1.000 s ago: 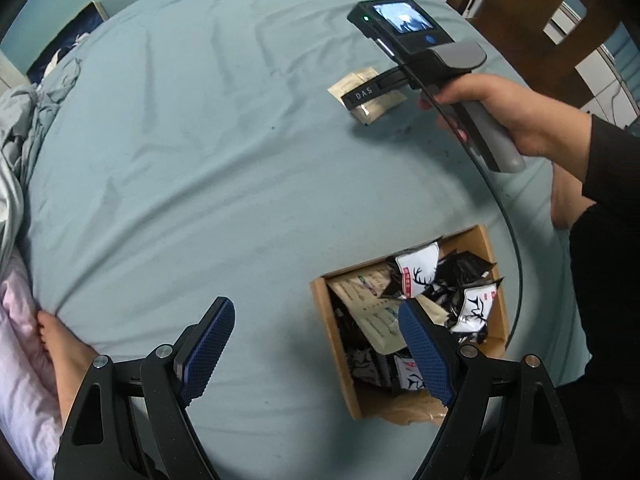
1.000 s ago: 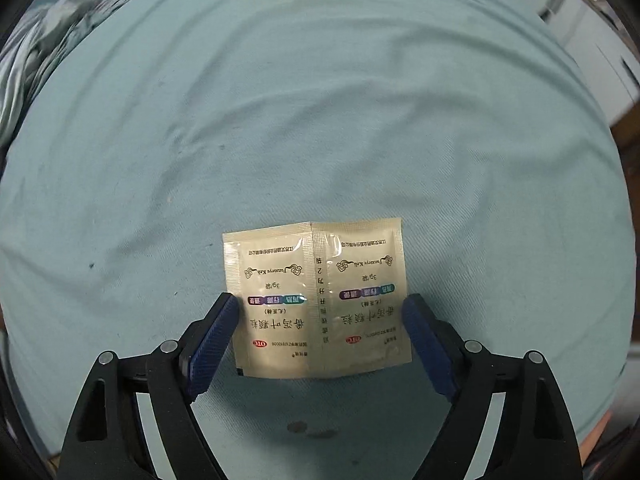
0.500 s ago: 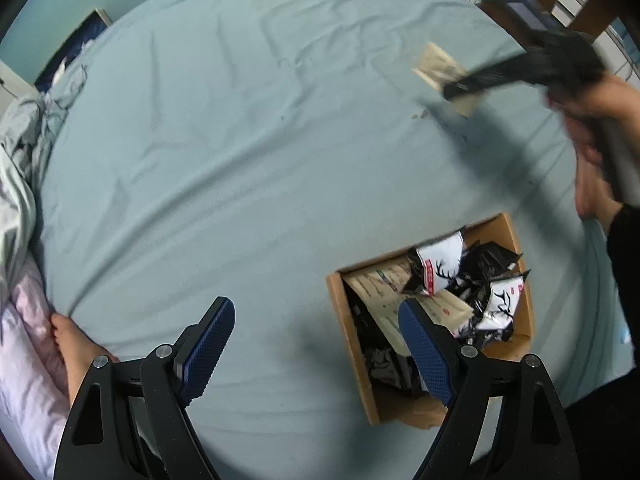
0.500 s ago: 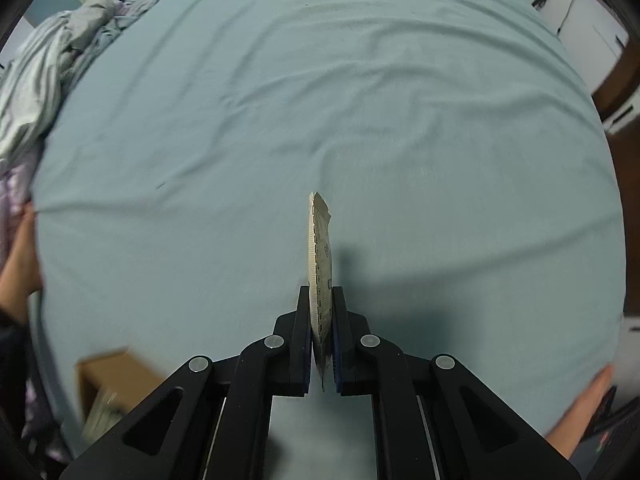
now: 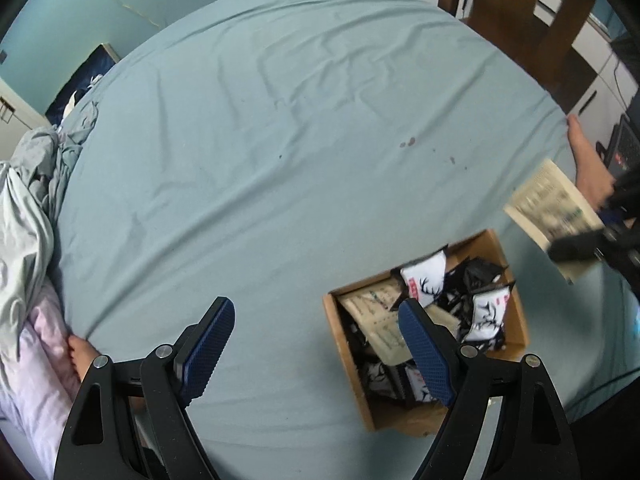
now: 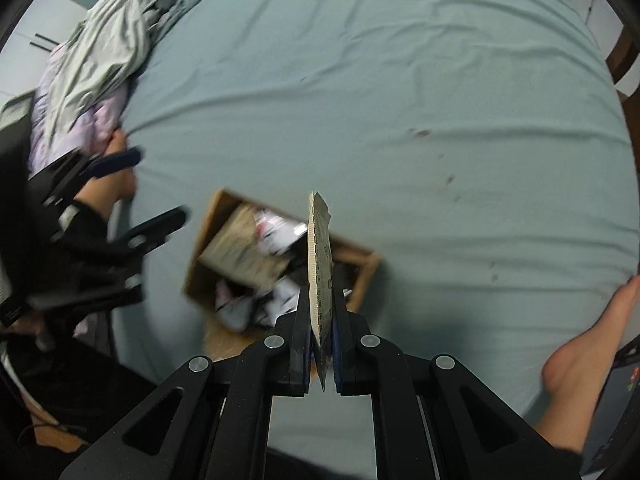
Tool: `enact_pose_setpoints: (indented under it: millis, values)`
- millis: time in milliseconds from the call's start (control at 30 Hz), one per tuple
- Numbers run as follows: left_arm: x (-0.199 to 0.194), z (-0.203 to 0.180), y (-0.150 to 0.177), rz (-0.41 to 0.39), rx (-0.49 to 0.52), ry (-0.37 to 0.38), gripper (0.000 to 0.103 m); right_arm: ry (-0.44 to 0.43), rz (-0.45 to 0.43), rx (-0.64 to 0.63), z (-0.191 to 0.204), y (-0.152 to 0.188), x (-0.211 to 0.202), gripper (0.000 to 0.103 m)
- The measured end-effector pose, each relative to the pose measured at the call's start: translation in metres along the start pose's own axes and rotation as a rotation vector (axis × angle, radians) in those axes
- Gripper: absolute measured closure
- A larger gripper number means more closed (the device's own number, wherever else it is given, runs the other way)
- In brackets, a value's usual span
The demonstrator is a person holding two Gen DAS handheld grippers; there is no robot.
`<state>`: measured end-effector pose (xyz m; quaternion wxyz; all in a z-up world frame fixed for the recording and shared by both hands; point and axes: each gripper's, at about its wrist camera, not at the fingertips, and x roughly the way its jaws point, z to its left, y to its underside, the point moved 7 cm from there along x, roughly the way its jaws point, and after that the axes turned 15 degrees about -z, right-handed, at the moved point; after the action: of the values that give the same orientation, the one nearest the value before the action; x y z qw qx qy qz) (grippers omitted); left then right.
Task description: Organize snacks
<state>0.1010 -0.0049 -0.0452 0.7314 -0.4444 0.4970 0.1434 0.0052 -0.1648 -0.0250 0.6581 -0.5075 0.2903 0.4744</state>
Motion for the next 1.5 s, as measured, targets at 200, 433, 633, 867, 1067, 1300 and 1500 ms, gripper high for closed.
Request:
enact_pose_setpoints:
  millis: [200,433,633,867,1067,1300,1500]
  values:
    - [-0.007,0.008,0.003,-0.003,-0.019,-0.037,0.018,-0.063,0.048,-0.018,0.033,-0.001,-0.001,0.095]
    - [-0.007,0.023,0.005,0.010,-0.082,-0.044,0.018,-0.095,0.054,0.071,0.036,-0.009,-0.001,0.036]
    - [-0.007,0.019,0.007,0.011,-0.067,-0.038,0.018,0.042,0.066,0.063,0.010,-0.006,-0.005,0.036]
    - [-0.007,0.011,0.008,0.008,-0.029,-0.034,0.016,0.124,0.106,0.092,-0.011,0.010,0.010,0.036]
    - [-0.007,0.007,0.008,0.007,-0.027,-0.016,0.013,0.148,0.146,0.068,-0.001,0.025,0.017,0.036]
    - [-0.004,0.001,0.011,0.010,0.003,-0.033,0.012,0.137,0.156,-0.012,0.016,0.032,0.021,0.036]
    - [-0.005,-0.006,0.012,-0.007,0.074,-0.038,0.012,0.145,0.098,-0.007,0.021,0.029,0.022,0.036]
